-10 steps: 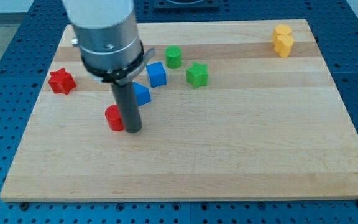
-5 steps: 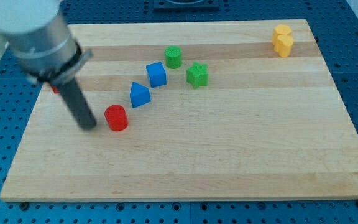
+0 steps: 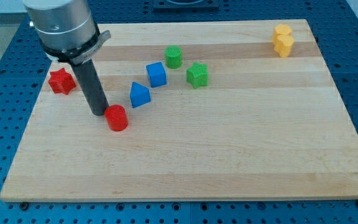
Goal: Slightly push the red circle towards left
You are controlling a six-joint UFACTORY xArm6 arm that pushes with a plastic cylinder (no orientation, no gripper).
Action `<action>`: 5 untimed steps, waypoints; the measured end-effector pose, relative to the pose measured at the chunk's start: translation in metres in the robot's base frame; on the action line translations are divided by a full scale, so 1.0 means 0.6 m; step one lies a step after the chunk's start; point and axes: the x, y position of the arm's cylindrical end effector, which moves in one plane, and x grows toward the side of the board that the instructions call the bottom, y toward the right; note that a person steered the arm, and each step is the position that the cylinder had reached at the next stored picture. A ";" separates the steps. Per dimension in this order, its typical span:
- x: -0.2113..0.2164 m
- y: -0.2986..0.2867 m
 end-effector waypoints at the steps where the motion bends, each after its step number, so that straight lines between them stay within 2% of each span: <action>1: 0.009 0.009; 5: 0.032 0.041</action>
